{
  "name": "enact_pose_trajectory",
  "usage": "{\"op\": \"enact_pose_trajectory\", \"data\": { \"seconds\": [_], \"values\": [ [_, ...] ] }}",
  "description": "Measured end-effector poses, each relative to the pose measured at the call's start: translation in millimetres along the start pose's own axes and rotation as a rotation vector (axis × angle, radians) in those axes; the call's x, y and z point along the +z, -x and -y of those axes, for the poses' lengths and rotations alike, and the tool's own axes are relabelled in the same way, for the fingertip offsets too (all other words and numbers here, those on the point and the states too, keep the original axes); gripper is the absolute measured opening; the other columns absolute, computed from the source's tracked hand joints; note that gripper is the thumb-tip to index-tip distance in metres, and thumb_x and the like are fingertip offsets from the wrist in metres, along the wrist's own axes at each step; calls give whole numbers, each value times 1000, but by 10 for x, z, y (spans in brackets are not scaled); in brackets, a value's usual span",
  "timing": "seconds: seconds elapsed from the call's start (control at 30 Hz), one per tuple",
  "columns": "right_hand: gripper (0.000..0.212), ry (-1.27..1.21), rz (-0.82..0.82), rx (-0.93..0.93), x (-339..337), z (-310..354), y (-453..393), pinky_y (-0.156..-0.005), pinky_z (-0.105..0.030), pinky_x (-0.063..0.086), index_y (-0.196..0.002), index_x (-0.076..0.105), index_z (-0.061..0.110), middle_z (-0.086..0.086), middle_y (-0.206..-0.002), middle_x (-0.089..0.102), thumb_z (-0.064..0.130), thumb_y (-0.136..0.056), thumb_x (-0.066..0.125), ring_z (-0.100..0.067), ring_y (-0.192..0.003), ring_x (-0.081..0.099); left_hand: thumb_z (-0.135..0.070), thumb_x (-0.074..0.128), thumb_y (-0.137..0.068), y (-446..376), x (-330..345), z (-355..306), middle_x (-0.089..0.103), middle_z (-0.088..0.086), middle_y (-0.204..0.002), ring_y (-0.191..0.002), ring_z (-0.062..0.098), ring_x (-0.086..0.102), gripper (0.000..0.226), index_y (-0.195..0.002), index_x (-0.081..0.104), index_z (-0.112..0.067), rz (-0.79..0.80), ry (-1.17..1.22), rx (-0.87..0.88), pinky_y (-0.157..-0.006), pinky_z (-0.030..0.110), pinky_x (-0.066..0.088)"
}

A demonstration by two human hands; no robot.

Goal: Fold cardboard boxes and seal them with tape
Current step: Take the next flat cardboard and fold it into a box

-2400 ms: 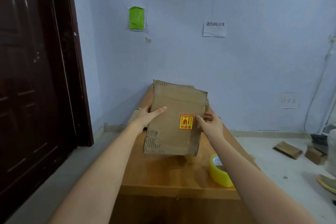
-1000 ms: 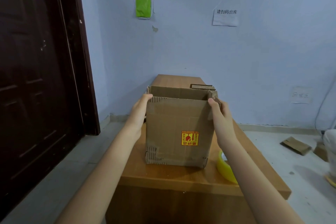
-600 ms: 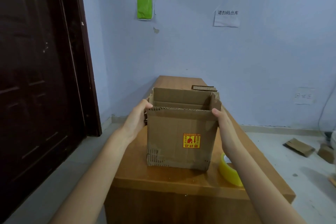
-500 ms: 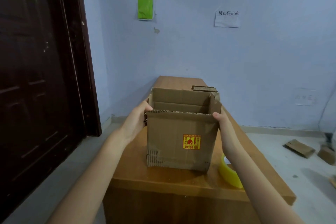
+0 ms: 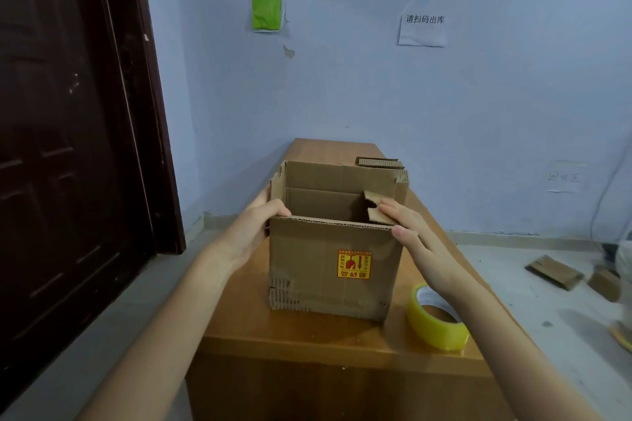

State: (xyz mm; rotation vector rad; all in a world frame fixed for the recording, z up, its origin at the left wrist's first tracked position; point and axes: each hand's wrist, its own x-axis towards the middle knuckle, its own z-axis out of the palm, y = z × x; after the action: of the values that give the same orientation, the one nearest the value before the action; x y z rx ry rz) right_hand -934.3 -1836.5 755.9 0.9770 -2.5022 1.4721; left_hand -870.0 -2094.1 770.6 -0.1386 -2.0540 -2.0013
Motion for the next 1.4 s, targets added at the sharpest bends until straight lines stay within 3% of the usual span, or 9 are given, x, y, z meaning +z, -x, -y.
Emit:
{"op": "enact_pose_trajectory", "data": {
  "seconds": [0.17, 0.3, 0.47, 0.6, 0.7, 0.83, 1.0, 1.27, 1.4],
  "values": [
    [89, 112, 44, -12, -88, 50, -33, -111, -25, 19, -140, 42, 30, 15, -147, 33, 75, -65, 26, -1, -137, 24, -22, 53, -70, -10, 24, -61, 63, -7, -107, -95, 9, 57, 63, -133, 47, -28, -40, -80, -40, -77, 23, 44],
    [90, 83, 32, -16, -75, 53, -32, -108, -23, 19, -139, 43, 29, 15, -145, 35, 75, -63, 26, 2, -131, 26, -17, 35, -101, -33, 60, -108, 65, -7, -109, -96, 9, 60, 37, -133, 51, -26, -114, -167, -80, -77, 26, 46],
    [89, 82, 45, -38, -83, 31, -50, -109, -23, 21, -138, 45, 28, 19, -139, 35, 74, -64, 27, 2, -130, 27, -34, 36, -102, -29, 32, -166, 56, -7, -134, -121, 13, 50, 34, -127, 58, -31, -108, -401, -81, -106, 40, 39],
    [85, 124, 73, -48, -155, -8, -124, -112, -28, 23, -135, 48, 29, 12, -145, 39, 74, -66, 29, -2, -134, 27, -19, 45, -99, -29, 66, -263, 62, 2, -116, -104, 18, 60, 33, -129, 58, -19, -171, -457, -117, -94, 39, 49],
    [81, 121, 79, -58, -181, -30, -122, -113, -30, 23, -133, 49, 32, 12, -145, 40, 74, -67, 30, -2, -134, 27, -28, 46, -98, -30, 59, -286, 64, 0, -92, -90, 17, 60, 25, -106, 69, -19, -131, -479, -176, -95, 40, 49],
    [76, 99, 73, -70, -169, -61, -113, -110, -26, 24, -131, 50, 32, 15, -142, 41, 73, -70, 33, -1, -133, 28, -47, 34, -99, -13, 2, -240, 61, -1, -116, -112, 17, 54, 38, -117, 61, -27, -78, -513, -184, -106, 40, 40],
    [32, -75, 26, -17, -139, -87, -113, -97, -21, 34, -101, 63, 36, 22, -110, 57, 54, -89, 39, 0, -116, 45, -85, 35, -74, -2, -260, -137, 54, -7, -135, -124, 12, 50, 81, -135, 50, -33, 104, -375, -182, -108, 40, 37],
    [47, -118, -106, -13, -81, -132, -174, -89, -24, 49, -120, 59, 19, 3, -116, 64, 47, -85, 47, -13, -111, 58, -41, 56, -91, -49, -148, -21, 68, 2, -113, -107, 20, 62, 29, -104, 70, -19, -183, -308, -103, -92, 44, 52],
    [56, -156, -153, 11, -103, -182, -229, -104, -38, 43, -132, 45, 23, 0, -135, 51, 43, -81, 58, -14, -124, 49, -25, 61, -91, -116, -68, -48, 64, 5, -103, -98, 24, 64, 12, -97, 64, -15, -299, -309, -86, -81, 44, 57]
  ]
}}
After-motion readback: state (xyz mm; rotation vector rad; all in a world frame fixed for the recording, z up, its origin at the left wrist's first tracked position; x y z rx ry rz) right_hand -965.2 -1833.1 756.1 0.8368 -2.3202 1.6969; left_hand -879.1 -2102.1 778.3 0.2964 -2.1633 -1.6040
